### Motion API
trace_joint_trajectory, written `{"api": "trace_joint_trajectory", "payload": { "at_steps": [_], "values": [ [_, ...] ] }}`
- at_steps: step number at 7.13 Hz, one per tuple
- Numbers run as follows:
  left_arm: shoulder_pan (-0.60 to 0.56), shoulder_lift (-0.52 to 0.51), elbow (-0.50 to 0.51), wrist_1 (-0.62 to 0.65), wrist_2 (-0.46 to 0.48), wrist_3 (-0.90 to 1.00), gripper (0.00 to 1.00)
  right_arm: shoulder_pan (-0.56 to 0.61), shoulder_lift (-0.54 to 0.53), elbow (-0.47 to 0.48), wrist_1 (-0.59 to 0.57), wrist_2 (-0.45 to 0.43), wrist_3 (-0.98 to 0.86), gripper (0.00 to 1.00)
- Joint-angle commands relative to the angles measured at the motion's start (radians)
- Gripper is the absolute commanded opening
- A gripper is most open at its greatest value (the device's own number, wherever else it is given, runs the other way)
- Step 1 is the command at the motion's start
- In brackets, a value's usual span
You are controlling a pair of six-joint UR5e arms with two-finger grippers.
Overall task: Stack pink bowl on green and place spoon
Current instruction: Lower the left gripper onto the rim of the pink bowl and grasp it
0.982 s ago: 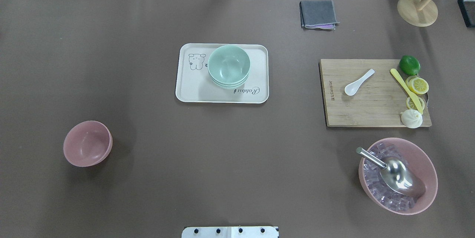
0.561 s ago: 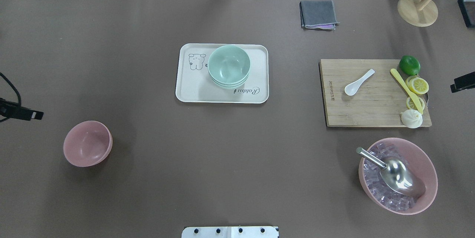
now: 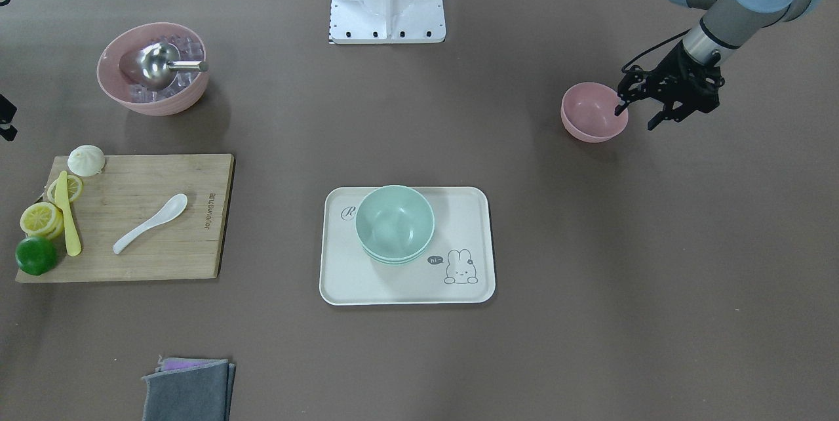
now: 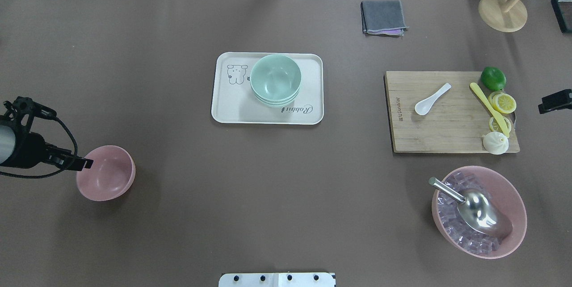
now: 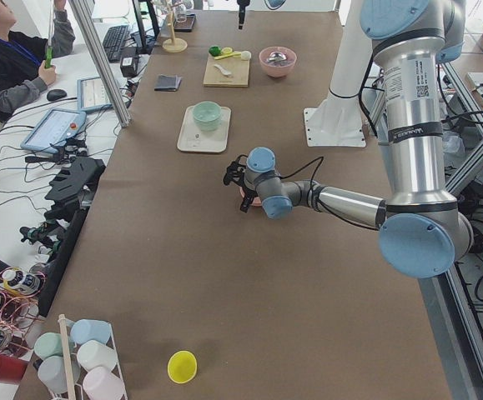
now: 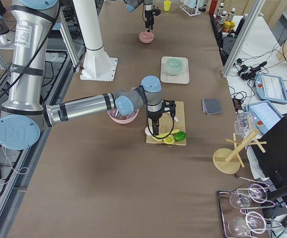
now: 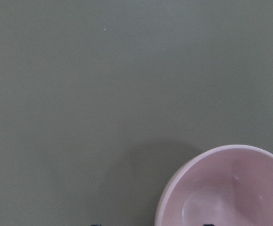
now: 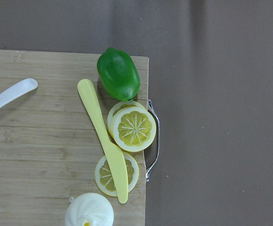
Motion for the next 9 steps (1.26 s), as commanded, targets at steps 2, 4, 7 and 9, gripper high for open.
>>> {"api": "trace_joint_trajectory", "payload": {
  "at_steps": [2,4,7,9],
  "values": [
    [0.021,-0.007,0.005,0.001,0.005,-0.004,0.26,-0.001,-0.001,-0.002,0.000,-0.002,0.000,1.00],
    [0.024,-0.007,0.005,0.001,0.006,-0.002,0.00,-0.001,-0.001,-0.002,0.000,-0.002,0.000,1.00],
    [0.023,-0.012,-0.003,-0.001,0.003,-0.004,0.00,-0.001,-0.001,-0.002,0.000,-0.001,0.000,1.00],
    [0.014,-0.059,-0.024,0.013,-0.042,-0.010,0.00,-0.001,-0.001,-0.002,0.000,-0.001,0.000,1.00]
  ]
}}
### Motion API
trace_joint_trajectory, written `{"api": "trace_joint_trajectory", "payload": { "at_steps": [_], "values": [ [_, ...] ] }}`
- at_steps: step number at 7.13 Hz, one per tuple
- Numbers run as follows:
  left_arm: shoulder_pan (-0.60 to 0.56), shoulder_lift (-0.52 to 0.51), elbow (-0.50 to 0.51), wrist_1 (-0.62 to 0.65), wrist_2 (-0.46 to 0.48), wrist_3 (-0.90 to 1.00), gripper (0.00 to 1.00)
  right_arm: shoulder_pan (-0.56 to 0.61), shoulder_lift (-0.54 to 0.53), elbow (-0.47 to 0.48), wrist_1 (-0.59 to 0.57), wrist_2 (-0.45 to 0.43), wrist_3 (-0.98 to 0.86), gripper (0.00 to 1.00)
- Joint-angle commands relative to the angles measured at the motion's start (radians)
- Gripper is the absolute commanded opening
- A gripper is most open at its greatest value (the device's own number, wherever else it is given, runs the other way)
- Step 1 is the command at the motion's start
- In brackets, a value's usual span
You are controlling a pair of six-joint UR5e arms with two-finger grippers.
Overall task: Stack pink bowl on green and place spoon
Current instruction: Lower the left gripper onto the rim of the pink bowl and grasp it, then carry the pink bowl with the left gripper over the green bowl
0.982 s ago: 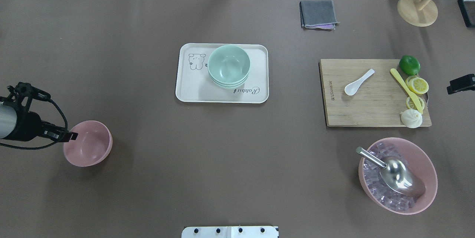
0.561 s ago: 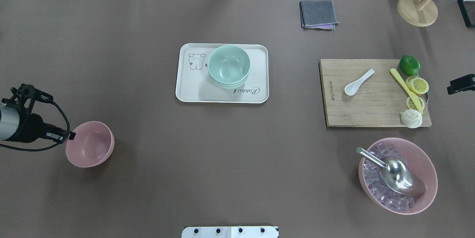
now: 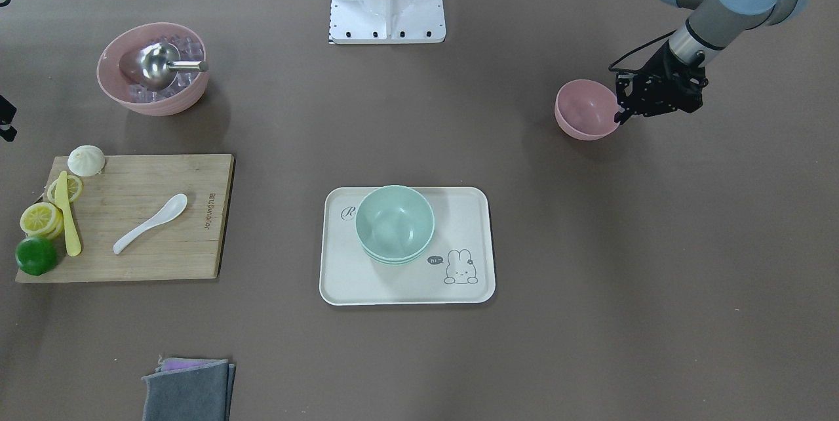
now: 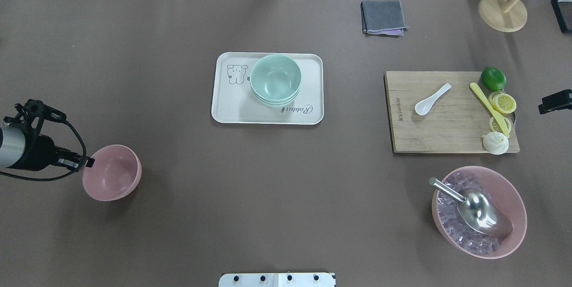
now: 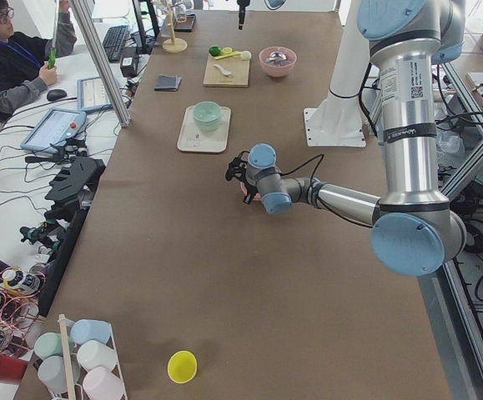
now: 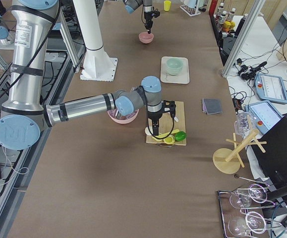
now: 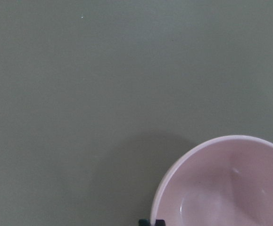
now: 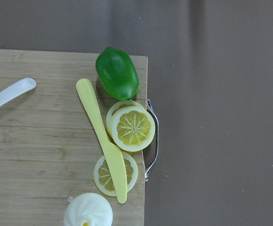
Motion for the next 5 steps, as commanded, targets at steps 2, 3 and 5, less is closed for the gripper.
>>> {"api": "trace_joint_trajectory", "payload": {
  "at_steps": [2,3,5],
  "values": [
    [-0.050,-0.204,-0.009,0.201,-0.040,-0.006,0.00,0.000,0.000,-0.002,0.000,0.002,0.000,1.00],
    [-0.055,-0.313,-0.006,0.325,-0.035,-0.038,0.00,0.000,0.001,0.000,0.000,0.002,0.000,1.00],
    [-0.053,-0.557,0.022,0.572,-0.029,-0.085,0.00,0.000,0.001,-0.005,0.000,0.002,0.000,1.00]
  ]
}}
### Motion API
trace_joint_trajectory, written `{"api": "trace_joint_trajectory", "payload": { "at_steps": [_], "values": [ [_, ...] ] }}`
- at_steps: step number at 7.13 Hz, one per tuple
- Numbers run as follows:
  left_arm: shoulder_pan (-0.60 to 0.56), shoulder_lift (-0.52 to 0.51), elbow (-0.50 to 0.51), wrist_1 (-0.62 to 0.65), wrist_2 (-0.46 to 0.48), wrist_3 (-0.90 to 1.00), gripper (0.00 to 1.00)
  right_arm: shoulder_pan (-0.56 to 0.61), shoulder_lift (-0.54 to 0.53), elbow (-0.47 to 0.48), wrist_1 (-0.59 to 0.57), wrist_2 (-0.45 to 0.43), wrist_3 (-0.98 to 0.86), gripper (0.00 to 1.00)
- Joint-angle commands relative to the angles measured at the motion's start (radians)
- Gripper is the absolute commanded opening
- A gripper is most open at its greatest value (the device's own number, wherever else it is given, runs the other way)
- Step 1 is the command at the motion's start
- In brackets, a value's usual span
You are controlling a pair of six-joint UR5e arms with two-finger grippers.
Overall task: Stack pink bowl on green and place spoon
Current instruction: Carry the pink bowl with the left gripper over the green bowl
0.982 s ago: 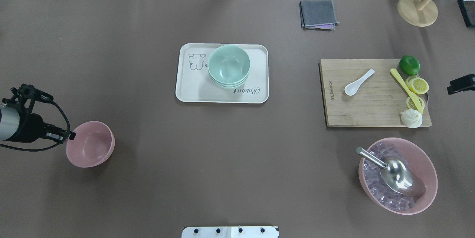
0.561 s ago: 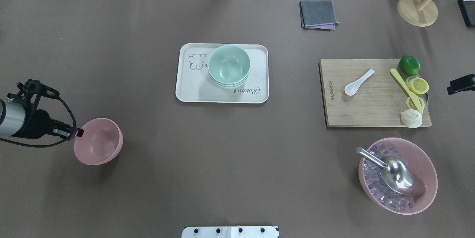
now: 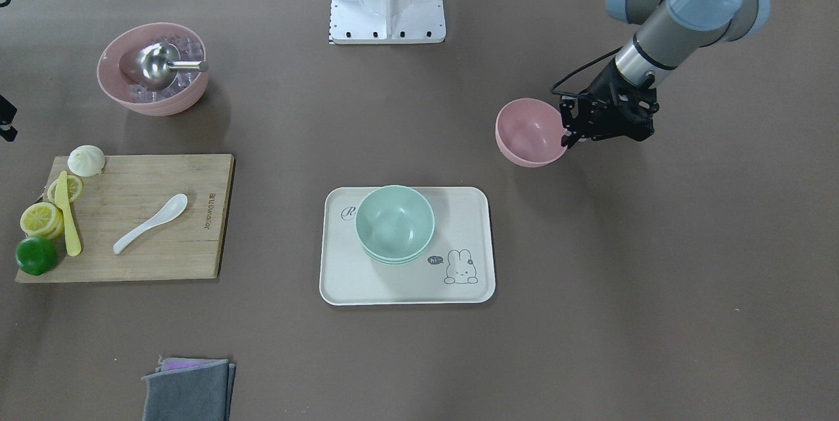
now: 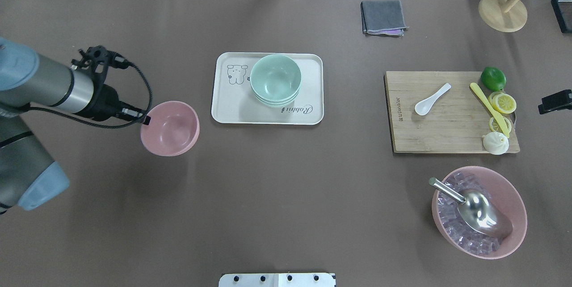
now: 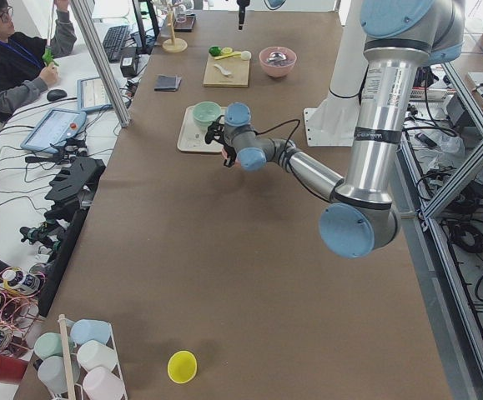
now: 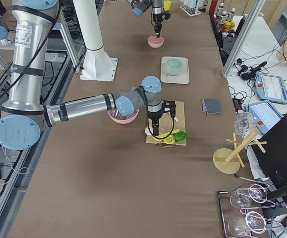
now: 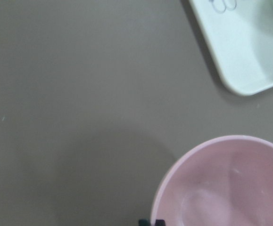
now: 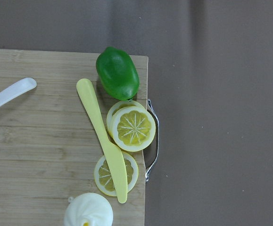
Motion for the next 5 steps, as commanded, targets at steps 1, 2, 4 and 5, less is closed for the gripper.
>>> {"api": "trace_joint_trajectory", "payload": {
  "at_steps": [1,2,4,5],
  "values": [
    [0.005,-0.283,0.075,0.225,0.033,-0.105,0.00,0.000,0.002,-0.006,0.000,0.000,0.000,1.00],
    [0.006,-0.383,0.164,0.232,0.044,-0.131,0.00,0.000,0.002,-0.006,0.000,0.000,0.000,1.00],
    [0.002,-0.554,0.346,0.231,0.044,-0.136,0.00,0.000,0.003,-0.006,0.000,0.000,0.002,1.00],
    [0.002,-0.605,0.419,0.219,0.067,-0.156,0.00,0.000,0.003,-0.006,0.001,0.000,0.002,1.00]
  ]
}}
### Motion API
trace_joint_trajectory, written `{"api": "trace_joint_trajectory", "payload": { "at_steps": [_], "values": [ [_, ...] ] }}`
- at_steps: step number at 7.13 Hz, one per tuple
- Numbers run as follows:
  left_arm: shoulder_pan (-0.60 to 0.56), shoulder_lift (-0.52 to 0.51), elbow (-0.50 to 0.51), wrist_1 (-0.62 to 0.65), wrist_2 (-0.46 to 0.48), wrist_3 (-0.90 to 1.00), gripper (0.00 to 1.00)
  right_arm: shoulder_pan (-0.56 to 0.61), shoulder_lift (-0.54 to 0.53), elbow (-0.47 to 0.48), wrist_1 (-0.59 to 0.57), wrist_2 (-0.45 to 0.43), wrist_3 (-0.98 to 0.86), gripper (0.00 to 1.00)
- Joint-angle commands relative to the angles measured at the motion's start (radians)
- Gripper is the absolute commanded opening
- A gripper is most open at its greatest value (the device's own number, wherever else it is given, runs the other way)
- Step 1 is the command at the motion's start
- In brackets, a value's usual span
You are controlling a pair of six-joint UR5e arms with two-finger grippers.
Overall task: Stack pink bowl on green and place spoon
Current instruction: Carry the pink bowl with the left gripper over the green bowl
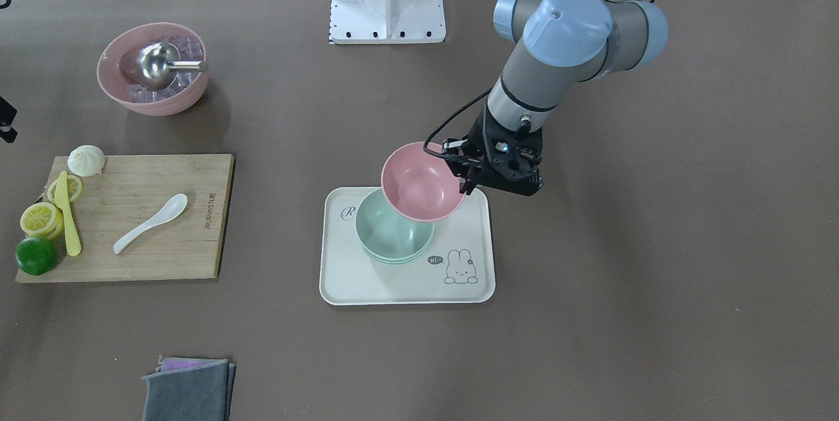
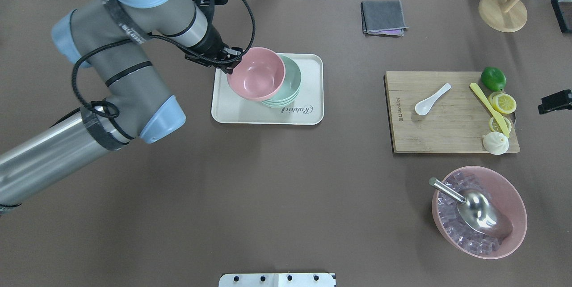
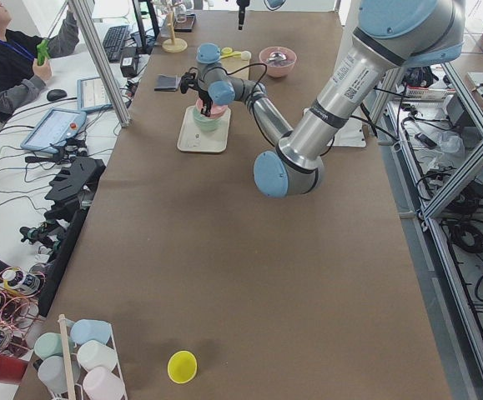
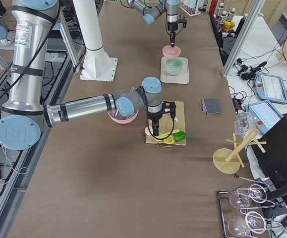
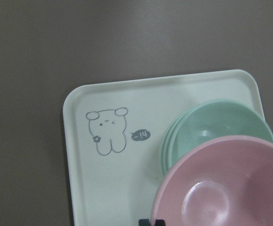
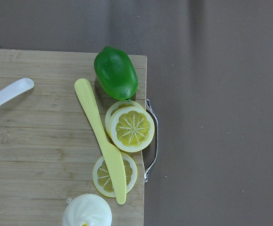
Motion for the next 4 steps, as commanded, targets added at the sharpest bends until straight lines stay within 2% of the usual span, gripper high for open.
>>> {"api": "trace_joint_trajectory", "payload": {
  "at_steps": [1,4],
  "values": [
    [0.002,-0.113,0.151,-0.011,0.070,-0.025,0.00,0.000,0.001,0.000,0.001,0.000,-0.001,1.00],
    [0.023,-0.110,0.173,-0.019,0.070,-0.020,0.00,0.000,0.001,0.000,0.001,0.002,0.000,1.00]
  ]
}}
